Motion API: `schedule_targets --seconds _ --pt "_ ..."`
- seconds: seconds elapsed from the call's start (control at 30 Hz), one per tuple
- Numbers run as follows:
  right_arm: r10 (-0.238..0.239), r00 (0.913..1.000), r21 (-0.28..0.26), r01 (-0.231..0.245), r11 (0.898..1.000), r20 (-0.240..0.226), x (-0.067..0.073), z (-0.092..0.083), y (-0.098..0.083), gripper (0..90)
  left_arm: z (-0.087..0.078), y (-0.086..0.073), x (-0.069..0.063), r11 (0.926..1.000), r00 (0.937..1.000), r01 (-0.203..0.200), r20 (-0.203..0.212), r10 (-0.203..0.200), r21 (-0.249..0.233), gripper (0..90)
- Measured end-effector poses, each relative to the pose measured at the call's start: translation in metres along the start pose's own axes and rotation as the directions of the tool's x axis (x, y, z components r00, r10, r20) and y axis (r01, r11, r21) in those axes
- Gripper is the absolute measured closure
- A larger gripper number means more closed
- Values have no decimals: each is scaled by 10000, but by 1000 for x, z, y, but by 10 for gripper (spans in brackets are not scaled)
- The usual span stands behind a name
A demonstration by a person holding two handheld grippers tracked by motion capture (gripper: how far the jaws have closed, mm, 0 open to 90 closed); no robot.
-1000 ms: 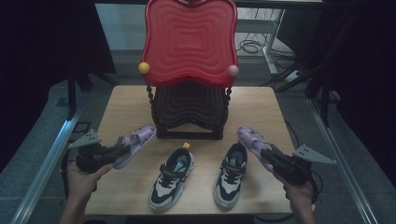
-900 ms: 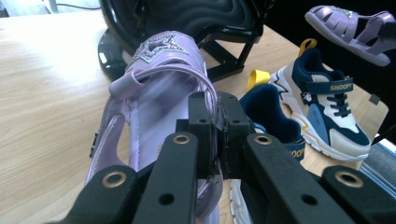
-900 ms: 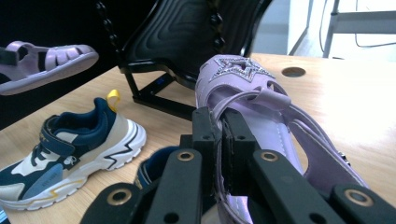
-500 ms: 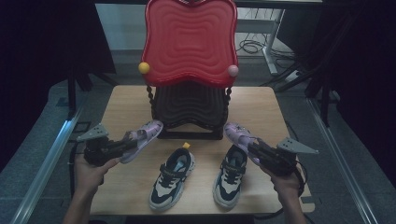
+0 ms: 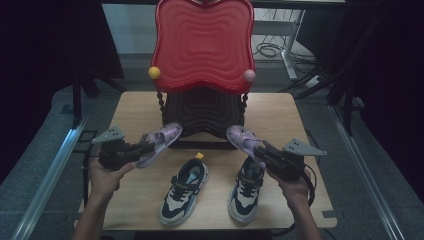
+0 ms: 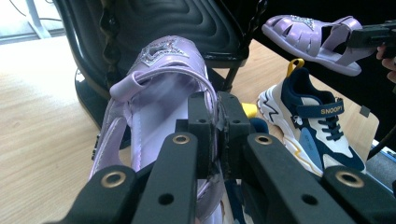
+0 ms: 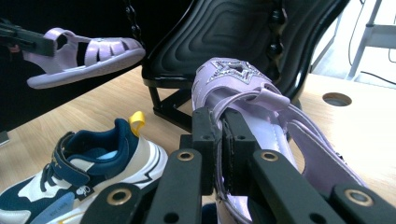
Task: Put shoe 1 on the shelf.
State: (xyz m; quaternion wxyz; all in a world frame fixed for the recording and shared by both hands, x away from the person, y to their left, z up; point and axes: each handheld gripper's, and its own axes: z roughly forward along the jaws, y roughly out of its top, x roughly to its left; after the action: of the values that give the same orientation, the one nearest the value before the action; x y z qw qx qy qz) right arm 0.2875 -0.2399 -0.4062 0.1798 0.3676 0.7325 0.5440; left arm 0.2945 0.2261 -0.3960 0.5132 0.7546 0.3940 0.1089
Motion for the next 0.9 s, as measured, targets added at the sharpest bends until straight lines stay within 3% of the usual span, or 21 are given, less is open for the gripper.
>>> schedule_targets --seconds 0.77,0.9 --pt "95 9999 101 -94 9999 -114 7 37 13 853 28 16 -2 9999 9997 19 251 -16 -137 853" --pt "139 9999 -77 -139 9999 -86 9 42 17 853 32 21 -4 9998 9998 -36 206 40 -174 853"
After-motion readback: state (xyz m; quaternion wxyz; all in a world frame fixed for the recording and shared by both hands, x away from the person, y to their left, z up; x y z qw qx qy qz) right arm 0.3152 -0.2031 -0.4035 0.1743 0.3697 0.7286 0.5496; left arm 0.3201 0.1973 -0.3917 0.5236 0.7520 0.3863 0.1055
